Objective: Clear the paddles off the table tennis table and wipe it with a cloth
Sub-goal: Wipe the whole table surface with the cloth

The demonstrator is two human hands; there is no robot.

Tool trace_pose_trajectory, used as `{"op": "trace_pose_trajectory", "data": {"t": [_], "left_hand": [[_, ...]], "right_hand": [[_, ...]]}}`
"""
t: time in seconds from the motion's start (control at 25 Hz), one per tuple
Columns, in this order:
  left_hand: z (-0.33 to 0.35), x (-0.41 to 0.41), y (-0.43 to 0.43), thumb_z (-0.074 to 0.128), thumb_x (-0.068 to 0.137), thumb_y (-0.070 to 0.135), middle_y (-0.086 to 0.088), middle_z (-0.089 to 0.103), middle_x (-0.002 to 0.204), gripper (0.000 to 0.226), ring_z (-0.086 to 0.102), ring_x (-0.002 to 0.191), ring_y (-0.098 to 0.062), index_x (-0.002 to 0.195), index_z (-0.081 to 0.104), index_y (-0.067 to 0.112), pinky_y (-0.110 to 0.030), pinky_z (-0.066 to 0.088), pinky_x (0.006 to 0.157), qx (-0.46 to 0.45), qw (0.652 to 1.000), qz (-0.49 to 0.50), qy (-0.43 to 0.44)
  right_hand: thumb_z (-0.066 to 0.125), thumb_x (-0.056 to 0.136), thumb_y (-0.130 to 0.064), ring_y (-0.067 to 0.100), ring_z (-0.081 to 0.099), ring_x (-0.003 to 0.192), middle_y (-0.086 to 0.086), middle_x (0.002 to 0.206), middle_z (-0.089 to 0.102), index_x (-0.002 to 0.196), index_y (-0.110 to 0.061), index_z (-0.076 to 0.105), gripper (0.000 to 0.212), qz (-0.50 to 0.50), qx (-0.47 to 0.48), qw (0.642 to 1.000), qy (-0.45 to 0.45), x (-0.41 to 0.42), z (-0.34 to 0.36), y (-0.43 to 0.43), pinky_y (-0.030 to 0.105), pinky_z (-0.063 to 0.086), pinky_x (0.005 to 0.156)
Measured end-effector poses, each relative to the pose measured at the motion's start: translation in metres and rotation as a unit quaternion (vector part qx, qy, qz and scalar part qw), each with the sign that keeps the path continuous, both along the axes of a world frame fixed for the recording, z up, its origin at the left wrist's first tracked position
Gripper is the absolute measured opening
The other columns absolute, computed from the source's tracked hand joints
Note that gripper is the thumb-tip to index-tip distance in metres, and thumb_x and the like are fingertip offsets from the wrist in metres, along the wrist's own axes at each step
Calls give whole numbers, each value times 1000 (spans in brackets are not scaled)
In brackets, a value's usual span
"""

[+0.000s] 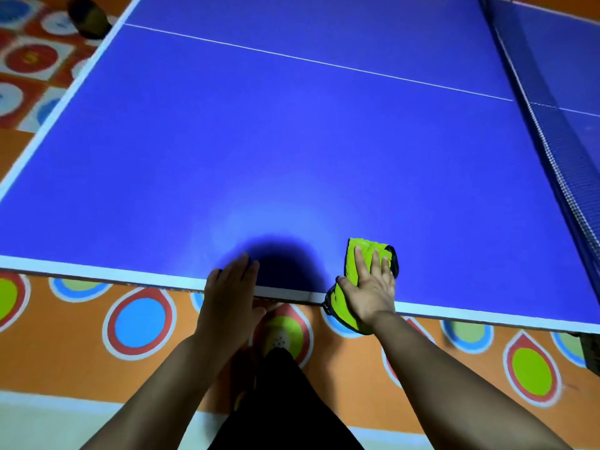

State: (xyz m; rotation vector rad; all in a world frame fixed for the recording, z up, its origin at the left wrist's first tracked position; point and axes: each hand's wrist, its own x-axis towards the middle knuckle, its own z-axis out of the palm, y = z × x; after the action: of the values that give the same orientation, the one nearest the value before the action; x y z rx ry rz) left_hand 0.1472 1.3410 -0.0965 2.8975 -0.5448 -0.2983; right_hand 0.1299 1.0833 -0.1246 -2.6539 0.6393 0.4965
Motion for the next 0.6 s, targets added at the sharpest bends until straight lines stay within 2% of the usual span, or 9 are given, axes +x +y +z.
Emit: {"op": "trace_pose_trajectory", "data": {"t": [0.12,0.2,0.28,0.36,0.4,0.44,0.52,0.6], "left_hand": [[5,18,8,90,28,30,-19,64,114,89,66,96,-32,109,66,1,-51,50,80,6,1000,-22,-4],[11,31,15,89,35,27,-16,61,122,89,63,104,-31,116,63,3,-52,46,88,12,999,-27,-14],[16,41,24,81,58,26,-12,45,141,84,47,126,-28,133,49,7,-48,28,107,4,999,-33,-12],[13,47,30,69,74,29,-7,26,152,81,28,138,-23,144,31,12,-41,12,114,5,1000,-25,-12],[10,51,33,67,76,32,-6,24,153,81,27,139,-22,145,29,14,-40,12,114,22,999,-30,-8],[8,55,35,69,72,34,-8,29,151,82,34,136,-24,143,34,13,-42,20,112,41,998,-43,2],[5,66,40,78,48,39,-16,53,133,87,58,113,-30,126,57,9,-46,44,94,56,994,-86,33],[-7,80,49,86,27,41,-16,63,118,94,66,98,-29,113,66,7,-47,52,79,70,991,-100,48]], "right_hand": [[54,89,-51,21,-4,148,-1,162,-2,151,-39,2,82,-40,0,998,-46,0,3,4,38,2,116],[47,87,-56,23,-3,147,0,162,-2,151,-37,2,81,-55,-12,997,-58,4,2,9,39,2,116],[34,80,-60,24,-9,147,4,161,-6,152,-35,2,83,-64,-21,996,-59,8,-1,15,39,-4,117],[28,78,-59,26,-13,147,7,161,-8,152,-32,3,83,-69,-33,996,-51,11,-4,17,41,-9,116],[27,78,-59,27,-14,147,8,161,-9,153,-31,4,83,-72,-38,996,-46,12,-5,18,42,-10,116],[26,78,-58,27,-14,147,8,161,-9,153,-31,4,82,-75,-43,995,-39,13,-5,20,42,-11,116],[24,79,-58,26,-14,147,8,161,-9,152,-32,3,81,-86,-45,995,-30,16,-4,27,42,-10,116],[23,79,-57,25,-15,147,8,161,-9,152,-33,3,80,-108,-40,993,-31,23,-4,37,43,-10,116]]}}
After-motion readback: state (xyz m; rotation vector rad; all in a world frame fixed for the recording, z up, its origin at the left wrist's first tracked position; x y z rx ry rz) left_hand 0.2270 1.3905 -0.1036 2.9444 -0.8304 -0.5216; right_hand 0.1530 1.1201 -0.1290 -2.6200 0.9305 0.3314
